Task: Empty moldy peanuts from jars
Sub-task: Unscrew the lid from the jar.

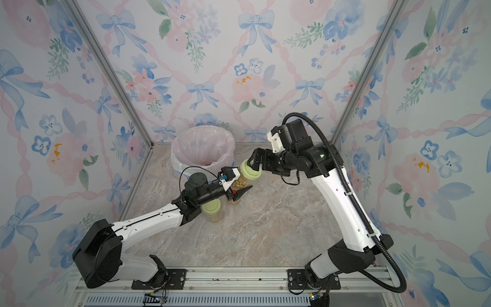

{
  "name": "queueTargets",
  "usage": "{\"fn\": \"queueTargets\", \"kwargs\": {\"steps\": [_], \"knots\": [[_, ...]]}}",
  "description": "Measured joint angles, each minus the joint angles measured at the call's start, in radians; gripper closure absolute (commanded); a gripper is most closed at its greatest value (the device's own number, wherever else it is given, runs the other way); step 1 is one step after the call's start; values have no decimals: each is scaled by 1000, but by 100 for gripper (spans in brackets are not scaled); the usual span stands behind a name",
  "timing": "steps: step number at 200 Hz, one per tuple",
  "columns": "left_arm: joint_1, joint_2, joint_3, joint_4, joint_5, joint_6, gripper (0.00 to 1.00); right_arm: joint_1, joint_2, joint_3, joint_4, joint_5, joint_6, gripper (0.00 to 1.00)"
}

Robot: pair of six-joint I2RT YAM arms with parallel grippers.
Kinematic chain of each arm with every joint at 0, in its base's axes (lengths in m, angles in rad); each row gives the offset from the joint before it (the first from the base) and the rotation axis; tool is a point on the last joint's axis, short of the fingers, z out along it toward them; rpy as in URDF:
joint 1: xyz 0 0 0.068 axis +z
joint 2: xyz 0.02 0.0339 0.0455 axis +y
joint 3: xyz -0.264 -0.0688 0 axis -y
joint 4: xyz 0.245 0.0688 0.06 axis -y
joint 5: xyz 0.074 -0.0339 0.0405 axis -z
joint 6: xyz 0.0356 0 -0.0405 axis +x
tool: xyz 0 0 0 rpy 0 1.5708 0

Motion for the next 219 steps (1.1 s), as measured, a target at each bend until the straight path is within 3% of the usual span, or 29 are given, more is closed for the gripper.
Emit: {"fn": "queueTargets", "kwargs": {"steps": [219], "knots": [[0,0,0,-1,-1,19,89,76,79,9,7,68,15,5]]}}
